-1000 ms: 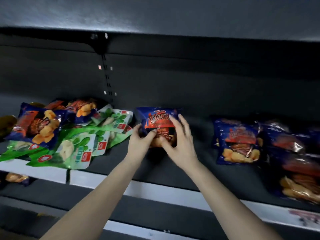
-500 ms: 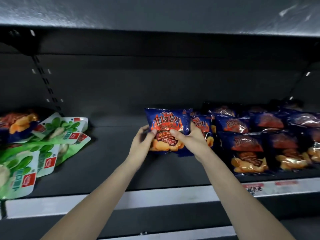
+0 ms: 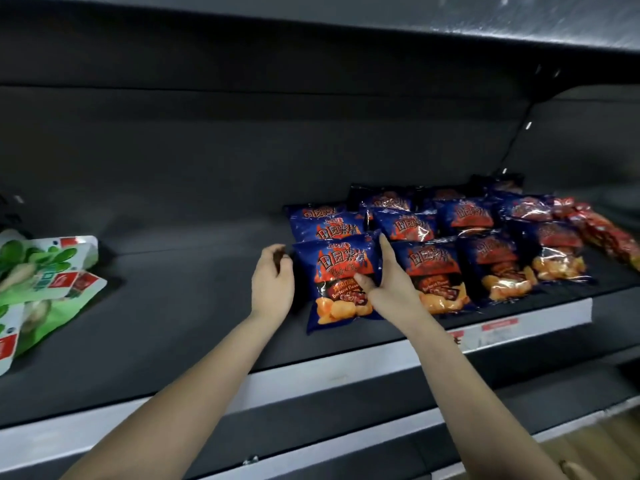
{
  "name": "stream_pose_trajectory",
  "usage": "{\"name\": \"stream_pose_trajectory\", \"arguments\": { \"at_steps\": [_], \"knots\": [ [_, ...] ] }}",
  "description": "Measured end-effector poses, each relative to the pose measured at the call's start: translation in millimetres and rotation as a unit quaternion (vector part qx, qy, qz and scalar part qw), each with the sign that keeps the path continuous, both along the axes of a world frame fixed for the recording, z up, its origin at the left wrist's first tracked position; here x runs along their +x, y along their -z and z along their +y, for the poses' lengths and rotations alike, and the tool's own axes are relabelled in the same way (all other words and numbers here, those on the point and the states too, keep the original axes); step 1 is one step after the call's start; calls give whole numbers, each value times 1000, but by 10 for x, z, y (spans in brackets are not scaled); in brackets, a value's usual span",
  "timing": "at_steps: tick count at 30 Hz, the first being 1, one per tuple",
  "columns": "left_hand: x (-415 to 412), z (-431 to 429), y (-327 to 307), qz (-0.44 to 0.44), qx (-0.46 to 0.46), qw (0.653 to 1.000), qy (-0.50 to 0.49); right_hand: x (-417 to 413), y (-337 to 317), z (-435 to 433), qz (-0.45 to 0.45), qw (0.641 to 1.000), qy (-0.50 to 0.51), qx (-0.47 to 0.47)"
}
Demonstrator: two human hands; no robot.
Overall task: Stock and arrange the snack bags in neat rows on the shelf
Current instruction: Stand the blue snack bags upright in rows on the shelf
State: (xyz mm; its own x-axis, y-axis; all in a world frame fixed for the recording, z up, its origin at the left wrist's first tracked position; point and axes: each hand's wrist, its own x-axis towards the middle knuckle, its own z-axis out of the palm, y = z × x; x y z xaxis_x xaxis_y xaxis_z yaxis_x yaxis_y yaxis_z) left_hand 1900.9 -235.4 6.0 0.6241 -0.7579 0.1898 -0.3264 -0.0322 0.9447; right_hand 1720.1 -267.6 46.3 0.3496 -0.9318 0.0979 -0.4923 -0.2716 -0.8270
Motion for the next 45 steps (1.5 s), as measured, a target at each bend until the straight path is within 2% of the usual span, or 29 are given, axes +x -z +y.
{"name": "stream_pose_trajectory", "arguments": {
  "at_steps": [6, 11, 15, 17, 21, 24, 31, 36, 40, 45],
  "knots": [
    [39, 69, 94, -93, 9, 996, 5, -4, 59, 89, 87, 991, 37, -92],
    [14, 146, 64, -165, 27, 986, 17, 29, 128, 134, 83, 978, 85, -171],
    [-67, 186, 29, -242, 29, 969, 39, 196, 114, 229, 69, 951, 113, -279],
    [-75, 203, 16, -250, 31, 967, 43, 302, 124, 236, 91, 942, 111, -304],
    [-69, 215, 14, -237, 50, 969, 42, 455, 191, 234, 197, 947, 71, -244],
    [-51, 206, 26, -231, 52, 971, 38, 476, 211, 182, 227, 939, 66, -248],
    [-55, 179, 59, -224, 47, 973, 23, 452, 381, 106, 221, 937, 69, -263],
    [-8, 164, 78, -237, 88, 967, -24, 457, 432, 96, 208, 939, 84, -260],
    [-22, 172, 64, -264, 131, 955, -24, 459, 449, 79, 209, 941, 85, -253],
    [-17, 180, 51, -278, 142, 950, -17, 468, 450, 65, 221, 940, 85, -246]
  ]
}}
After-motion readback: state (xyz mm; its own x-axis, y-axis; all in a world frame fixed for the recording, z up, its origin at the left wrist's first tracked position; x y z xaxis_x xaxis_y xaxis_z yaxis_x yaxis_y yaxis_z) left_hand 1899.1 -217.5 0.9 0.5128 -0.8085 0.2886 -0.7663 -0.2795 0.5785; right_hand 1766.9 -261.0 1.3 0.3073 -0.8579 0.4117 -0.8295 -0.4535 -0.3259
